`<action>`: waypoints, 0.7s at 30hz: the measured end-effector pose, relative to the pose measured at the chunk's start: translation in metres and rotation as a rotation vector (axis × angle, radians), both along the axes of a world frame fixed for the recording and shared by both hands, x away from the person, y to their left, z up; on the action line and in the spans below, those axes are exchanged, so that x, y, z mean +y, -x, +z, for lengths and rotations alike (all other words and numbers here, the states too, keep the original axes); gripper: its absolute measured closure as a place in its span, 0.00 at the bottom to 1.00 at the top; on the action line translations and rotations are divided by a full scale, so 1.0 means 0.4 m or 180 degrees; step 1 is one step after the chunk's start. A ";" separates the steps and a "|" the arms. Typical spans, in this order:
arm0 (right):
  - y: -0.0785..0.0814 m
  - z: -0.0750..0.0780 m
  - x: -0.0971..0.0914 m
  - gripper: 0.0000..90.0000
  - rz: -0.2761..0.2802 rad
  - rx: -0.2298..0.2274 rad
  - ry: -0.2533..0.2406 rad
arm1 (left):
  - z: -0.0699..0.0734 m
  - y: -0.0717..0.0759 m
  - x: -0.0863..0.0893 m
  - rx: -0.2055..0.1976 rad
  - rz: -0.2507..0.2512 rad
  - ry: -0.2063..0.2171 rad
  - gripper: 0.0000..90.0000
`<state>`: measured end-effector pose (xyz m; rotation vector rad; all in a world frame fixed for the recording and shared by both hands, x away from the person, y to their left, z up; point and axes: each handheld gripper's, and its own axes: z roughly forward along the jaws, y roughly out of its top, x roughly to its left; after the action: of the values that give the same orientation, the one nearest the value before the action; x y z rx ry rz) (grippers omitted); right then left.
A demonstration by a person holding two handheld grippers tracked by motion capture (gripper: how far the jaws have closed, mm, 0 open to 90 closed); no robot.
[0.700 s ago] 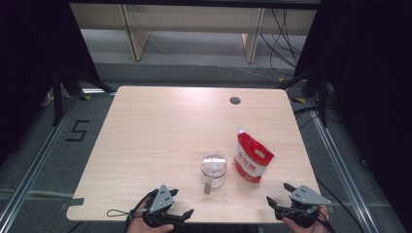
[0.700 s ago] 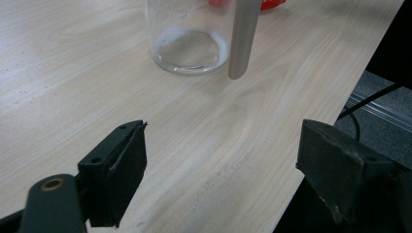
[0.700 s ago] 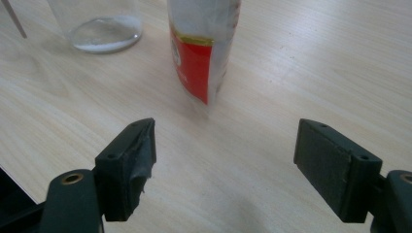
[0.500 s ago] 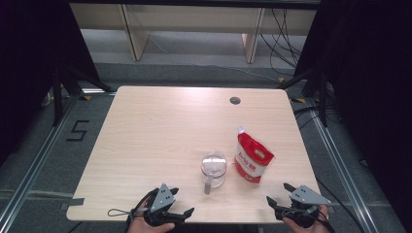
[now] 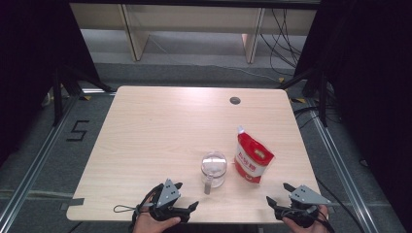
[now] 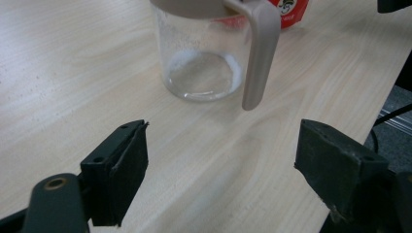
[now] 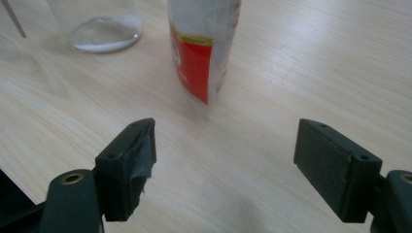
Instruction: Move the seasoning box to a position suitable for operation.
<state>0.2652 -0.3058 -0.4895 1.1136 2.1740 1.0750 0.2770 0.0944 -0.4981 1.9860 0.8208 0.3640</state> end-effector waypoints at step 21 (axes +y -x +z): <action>0.000 -0.002 0.005 0.27 0.0008 0.0008 0.0020 | 0.002 -0.017 -0.105 -0.0264 -0.0091 -0.0018 0.51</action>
<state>0.2653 -0.3039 -0.4902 1.1105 2.1797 1.0677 0.2836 0.0523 -0.4972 1.9722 0.7391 0.4295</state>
